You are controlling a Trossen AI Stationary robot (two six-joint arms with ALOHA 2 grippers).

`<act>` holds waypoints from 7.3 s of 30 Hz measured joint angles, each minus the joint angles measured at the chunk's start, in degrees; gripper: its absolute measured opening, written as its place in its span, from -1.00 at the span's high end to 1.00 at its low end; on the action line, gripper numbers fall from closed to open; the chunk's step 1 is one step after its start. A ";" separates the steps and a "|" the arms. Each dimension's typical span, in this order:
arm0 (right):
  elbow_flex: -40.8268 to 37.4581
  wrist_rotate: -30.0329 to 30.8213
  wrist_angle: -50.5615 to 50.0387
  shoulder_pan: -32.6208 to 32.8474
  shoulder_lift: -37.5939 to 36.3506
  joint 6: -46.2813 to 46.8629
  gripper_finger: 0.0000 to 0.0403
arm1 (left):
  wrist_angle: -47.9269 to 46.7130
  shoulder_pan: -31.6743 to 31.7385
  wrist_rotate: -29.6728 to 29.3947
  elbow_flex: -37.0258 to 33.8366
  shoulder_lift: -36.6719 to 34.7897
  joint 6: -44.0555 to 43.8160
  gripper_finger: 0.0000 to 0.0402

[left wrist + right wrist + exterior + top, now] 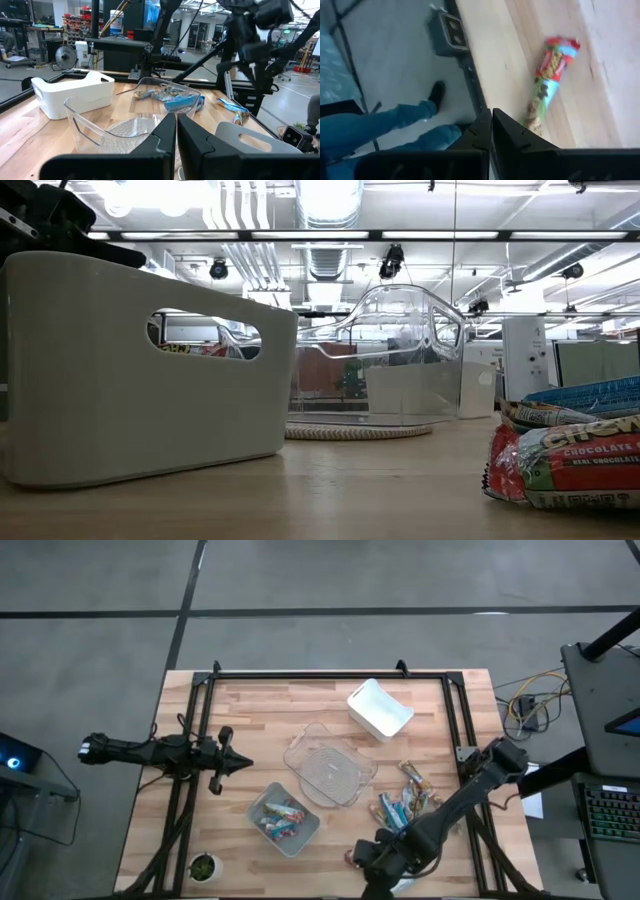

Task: Pick and place Granola Bars by type
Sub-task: Put the red granola bar into the gray bin

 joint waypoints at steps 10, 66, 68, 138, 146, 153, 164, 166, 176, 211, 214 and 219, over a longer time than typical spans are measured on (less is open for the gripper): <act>6.52 -7.42 -5.41 0.04 6.61 -0.79 0.96 | 0.00 0.00 0.00 0.00 0.00 0.00 1.00; 17.33 -1.64 -21.21 -3.86 18.58 -2.25 -0.61 | 0.00 -0.01 0.00 -0.01 0.00 0.00 1.00; 16.52 -1.63 -21.03 -3.87 18.55 -1.47 -0.61 | 0.00 0.00 0.00 0.00 0.00 0.00 1.00; 7.63 -2.72 -11.34 -3.69 18.38 0.83 0.14 | 0.00 -0.02 0.00 -0.02 0.00 0.00 1.00; 7.63 -2.94 -10.66 -3.69 18.42 0.81 0.39 | 0.00 -0.02 0.00 -0.02 0.00 0.00 1.00; 7.65 -3.07 -10.27 -3.69 18.49 0.79 0.53 | 0.00 -0.01 0.01 -0.01 0.00 0.00 1.00; 7.67 -3.01 -9.39 -3.65 17.20 0.39 0.66 | 0.00 -0.01 0.01 0.00 0.00 0.00 1.00; 7.67 -2.89 -9.31 -3.74 16.50 0.31 0.66 | 0.00 0.00 0.01 0.00 0.00 0.00 1.00; 7.69 -1.82 -9.14 -4.28 14.89 -2.70 0.66 | 0.00 -0.02 0.02 -0.02 0.00 0.00 1.00; 28.60 -1.76 -8.46 -17.41 13.79 -23.57 0.66 | 0.00 0.00 0.00 -0.02 0.00 0.00 1.00; 30.07 -1.74 -8.44 -18.52 13.79 -23.89 0.66 | 0.00 0.00 0.01 0.00 0.00 0.00 1.00; 31.78 -1.78 -8.31 -20.14 13.79 -24.45 0.66 | 0.00 -0.01 0.01 -0.01 0.00 0.00 1.00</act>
